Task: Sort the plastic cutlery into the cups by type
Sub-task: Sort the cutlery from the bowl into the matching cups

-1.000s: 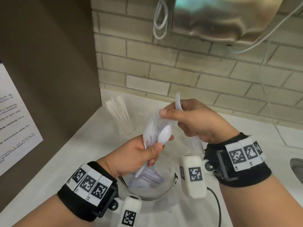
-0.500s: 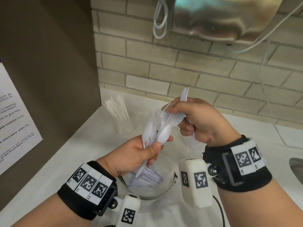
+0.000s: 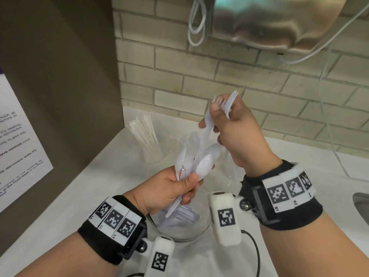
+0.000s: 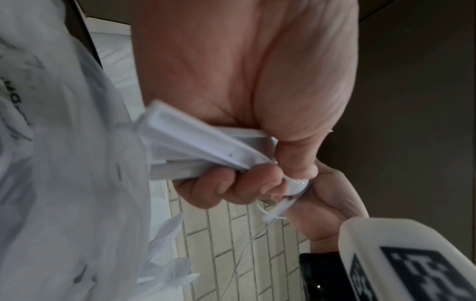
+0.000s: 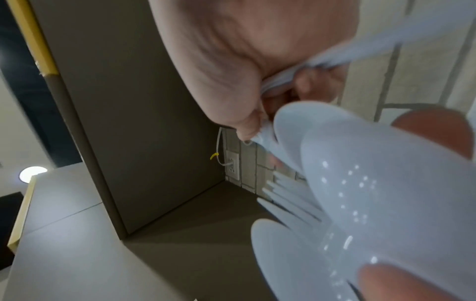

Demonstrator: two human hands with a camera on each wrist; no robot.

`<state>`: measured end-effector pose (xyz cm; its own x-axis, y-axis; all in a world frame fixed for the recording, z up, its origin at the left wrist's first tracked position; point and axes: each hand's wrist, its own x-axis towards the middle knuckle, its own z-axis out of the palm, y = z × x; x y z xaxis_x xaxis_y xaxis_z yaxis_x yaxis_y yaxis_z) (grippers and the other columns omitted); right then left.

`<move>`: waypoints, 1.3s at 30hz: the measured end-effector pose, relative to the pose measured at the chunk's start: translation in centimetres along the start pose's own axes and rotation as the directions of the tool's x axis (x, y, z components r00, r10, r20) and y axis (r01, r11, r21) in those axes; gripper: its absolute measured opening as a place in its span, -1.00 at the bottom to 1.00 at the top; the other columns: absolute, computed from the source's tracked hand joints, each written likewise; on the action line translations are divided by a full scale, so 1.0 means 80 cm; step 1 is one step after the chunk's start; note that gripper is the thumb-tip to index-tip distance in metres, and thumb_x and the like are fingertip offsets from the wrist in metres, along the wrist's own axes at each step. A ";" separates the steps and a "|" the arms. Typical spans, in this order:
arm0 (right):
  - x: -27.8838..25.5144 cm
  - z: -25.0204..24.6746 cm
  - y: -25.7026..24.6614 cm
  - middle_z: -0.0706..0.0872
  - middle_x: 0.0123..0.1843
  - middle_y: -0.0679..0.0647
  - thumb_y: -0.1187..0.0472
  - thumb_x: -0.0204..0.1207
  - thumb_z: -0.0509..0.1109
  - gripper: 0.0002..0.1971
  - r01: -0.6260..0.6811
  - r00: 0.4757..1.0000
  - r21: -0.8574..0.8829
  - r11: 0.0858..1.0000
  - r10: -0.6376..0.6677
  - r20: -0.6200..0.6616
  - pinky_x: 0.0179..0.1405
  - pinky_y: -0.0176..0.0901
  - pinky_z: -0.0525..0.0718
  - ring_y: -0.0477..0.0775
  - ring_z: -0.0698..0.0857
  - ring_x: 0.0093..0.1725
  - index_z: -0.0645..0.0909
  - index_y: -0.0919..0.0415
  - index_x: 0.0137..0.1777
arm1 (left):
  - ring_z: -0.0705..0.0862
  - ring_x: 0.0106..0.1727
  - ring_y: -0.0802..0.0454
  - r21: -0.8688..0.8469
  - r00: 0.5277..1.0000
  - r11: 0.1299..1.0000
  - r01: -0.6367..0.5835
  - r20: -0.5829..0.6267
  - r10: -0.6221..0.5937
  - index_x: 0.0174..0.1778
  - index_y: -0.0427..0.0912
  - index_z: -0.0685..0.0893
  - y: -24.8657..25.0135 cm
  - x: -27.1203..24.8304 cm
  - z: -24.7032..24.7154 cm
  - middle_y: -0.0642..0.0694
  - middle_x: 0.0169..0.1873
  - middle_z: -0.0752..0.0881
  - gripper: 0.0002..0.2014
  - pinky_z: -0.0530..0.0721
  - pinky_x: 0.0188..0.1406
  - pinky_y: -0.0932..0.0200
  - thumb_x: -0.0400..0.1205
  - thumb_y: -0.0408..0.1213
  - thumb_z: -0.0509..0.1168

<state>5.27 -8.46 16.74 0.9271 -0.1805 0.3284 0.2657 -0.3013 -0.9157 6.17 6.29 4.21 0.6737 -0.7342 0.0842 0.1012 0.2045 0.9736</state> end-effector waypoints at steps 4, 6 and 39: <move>0.010 -0.010 -0.009 0.52 -0.32 0.01 0.21 0.74 0.11 -0.86 0.206 0.969 0.163 0.965 -0.178 -0.172 -0.33 0.00 0.74 0.10 0.66 -0.38 0.50 0.04 0.03 | 0.40 -0.41 0.11 -0.120 0.999 0.992 0.037 0.017 -0.035 0.42 -0.32 0.48 -0.001 0.006 -0.003 0.00 -0.30 0.54 -0.55 0.42 -0.36 0.21 0.66 -0.15 0.20; 0.009 -0.017 -0.013 0.54 -0.30 -0.05 0.17 0.70 0.21 -0.92 0.237 0.968 0.069 0.969 -0.229 -0.103 -0.47 -0.15 0.61 0.01 0.59 -0.48 0.53 -0.01 0.04 | 0.41 -0.43 0.13 -0.160 0.998 0.986 0.053 -0.010 -0.055 0.38 -0.41 0.42 0.000 0.011 -0.007 -0.01 -0.31 0.57 -0.55 0.43 -0.40 0.26 0.65 -0.18 0.15; 0.082 -0.029 0.060 0.66 -0.08 0.08 0.33 0.68 0.23 -0.80 0.017 0.989 0.102 0.995 -0.001 -0.149 -0.28 0.01 0.79 0.04 0.74 -0.20 0.40 0.11 0.23 | 0.40 -0.58 0.14 -0.011 0.788 0.999 0.052 -0.613 -0.048 0.17 -0.18 0.62 0.017 0.033 -0.006 -0.02 -0.39 0.41 -0.64 0.45 -0.64 0.26 0.73 0.00 0.08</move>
<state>11.99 -13.23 14.99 0.8770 -0.3178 0.3604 0.3066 -0.2074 -0.9290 8.43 4.92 5.69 0.9752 -0.1917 -0.1103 0.1441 0.1727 0.9744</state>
